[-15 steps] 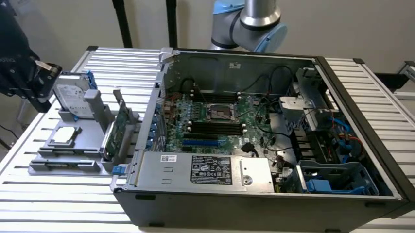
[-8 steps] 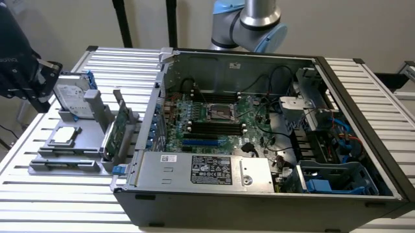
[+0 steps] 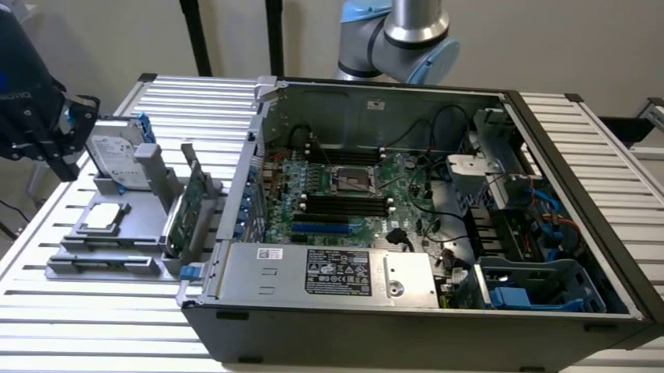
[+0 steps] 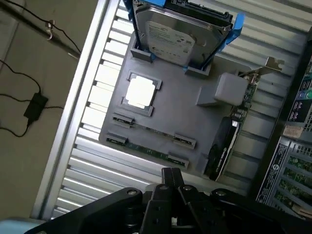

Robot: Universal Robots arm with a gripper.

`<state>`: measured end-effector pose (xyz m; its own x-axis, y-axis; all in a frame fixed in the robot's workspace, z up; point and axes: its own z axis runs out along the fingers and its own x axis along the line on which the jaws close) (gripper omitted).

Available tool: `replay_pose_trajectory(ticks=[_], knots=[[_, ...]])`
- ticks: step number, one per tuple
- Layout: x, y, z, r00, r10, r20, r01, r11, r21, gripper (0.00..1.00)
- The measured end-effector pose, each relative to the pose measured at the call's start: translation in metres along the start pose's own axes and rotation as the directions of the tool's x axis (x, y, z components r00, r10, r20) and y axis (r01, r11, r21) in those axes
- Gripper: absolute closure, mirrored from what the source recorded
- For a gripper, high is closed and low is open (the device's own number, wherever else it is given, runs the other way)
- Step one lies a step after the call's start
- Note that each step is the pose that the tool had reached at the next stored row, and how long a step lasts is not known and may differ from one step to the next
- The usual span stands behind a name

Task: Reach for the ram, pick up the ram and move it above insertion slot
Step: 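Pick up the ram and move it above insertion slot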

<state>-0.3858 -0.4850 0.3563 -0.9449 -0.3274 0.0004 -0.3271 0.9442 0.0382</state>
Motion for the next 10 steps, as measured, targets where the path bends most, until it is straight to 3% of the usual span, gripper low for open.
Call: replay_pose_trajectory(ticks=[5, 10], knots=[[0.0, 0.0, 0.0005, 0.9958, -0.092, -0.0038, 0.092, 0.9958, -0.0001, 0.89], [0.0, 0.0, 0.0011, 0.9833, -0.182, -0.0071, 0.182, 0.9833, -0.0005, 0.89]])
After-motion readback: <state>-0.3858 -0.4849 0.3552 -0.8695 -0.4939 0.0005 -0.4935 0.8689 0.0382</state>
